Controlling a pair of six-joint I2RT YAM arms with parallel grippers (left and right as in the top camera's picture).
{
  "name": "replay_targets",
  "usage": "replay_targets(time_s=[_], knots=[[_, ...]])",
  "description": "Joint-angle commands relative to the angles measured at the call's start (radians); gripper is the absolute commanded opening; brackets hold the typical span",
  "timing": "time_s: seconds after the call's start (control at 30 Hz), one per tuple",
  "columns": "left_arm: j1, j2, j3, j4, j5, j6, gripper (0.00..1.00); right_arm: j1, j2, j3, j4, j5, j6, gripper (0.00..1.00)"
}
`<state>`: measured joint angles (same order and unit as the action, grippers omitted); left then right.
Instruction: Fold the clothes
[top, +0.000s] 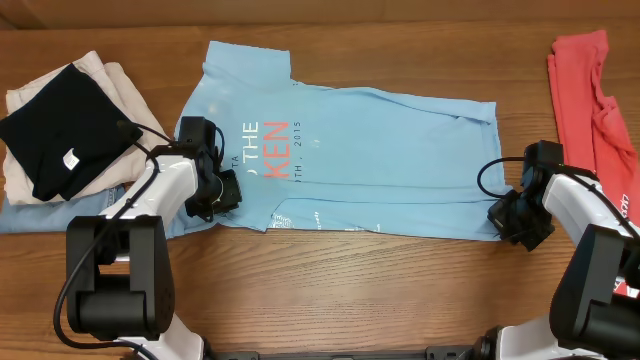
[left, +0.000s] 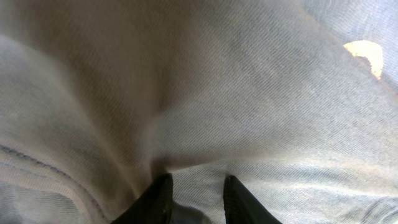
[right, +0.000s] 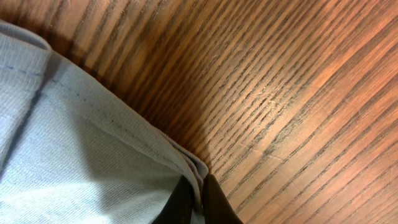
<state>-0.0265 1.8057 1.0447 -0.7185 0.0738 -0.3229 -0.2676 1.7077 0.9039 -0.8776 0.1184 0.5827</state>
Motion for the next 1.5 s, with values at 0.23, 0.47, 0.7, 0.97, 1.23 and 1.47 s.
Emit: replay_targets(time_s=[0.23, 0.47, 0.7, 0.97, 1.23, 1.47], knots=[[0.002, 0.000, -0.022, 0.054, -0.010, -0.041, 0.41, -0.015, -0.011, -0.031, -0.019, 0.071, 0.016, 0.09], [0.000, 0.000, -0.022, 0.078, 0.031, -0.037, 0.41, -0.014, -0.183, 0.074, -0.087, 0.071, -0.033, 0.20], [0.002, 0.000, 0.001, 0.129, 0.135, -0.023, 0.44, -0.013, -0.246, 0.100, -0.079, 0.061, -0.040, 0.35], [0.000, -0.018, 0.051, 0.039, 0.245, 0.017, 0.45, -0.013, -0.241, 0.099, -0.078, 0.061, -0.040, 0.36], [-0.060, -0.063, 0.051, 0.016, 0.230, 0.122, 0.42, -0.013, -0.241, 0.098, -0.066, 0.045, -0.040, 0.36], [-0.219, -0.060, 0.051, 0.124, 0.090, 0.170, 0.42, -0.013, -0.241, 0.098, -0.068, 0.037, -0.040, 0.36]])
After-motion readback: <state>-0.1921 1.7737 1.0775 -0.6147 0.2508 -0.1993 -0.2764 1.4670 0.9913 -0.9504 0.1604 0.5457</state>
